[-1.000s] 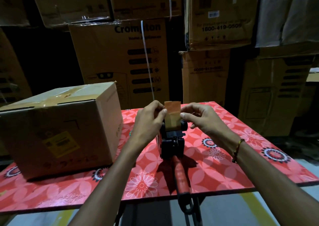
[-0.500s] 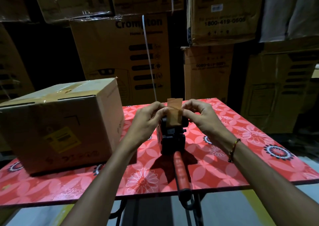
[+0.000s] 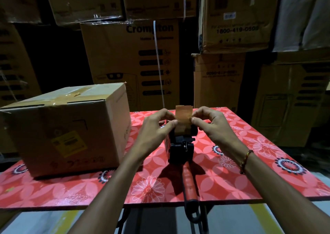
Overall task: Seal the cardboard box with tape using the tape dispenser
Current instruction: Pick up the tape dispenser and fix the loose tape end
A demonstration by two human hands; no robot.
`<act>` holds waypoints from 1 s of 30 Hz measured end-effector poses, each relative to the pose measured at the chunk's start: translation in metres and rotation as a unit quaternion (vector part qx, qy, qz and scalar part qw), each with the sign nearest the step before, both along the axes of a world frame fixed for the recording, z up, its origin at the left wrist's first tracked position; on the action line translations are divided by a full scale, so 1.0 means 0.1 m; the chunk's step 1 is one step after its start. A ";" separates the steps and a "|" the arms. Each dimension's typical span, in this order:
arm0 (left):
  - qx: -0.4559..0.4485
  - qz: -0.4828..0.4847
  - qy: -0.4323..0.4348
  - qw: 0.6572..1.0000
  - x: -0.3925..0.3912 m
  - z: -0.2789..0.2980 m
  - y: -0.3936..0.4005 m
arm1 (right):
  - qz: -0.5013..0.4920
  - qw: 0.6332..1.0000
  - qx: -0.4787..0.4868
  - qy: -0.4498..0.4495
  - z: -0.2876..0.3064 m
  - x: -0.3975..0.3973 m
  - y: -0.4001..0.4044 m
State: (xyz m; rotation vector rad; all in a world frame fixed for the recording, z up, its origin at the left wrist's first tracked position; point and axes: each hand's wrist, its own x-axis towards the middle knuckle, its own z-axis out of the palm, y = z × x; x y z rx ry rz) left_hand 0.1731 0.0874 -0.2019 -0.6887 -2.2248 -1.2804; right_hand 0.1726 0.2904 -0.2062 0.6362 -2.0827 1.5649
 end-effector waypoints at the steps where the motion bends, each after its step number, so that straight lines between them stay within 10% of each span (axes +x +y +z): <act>1: 0.007 -0.004 -0.006 1.000 0.00 0.00 0.00 | 0.000 1.000 -0.001 0.001 0.00 0.00 0.00; 30: 0.105 -0.033 -0.099 0.989 -0.04 -0.02 -0.01 | 0.029 0.995 -0.092 -0.011 -0.07 0.02 -0.12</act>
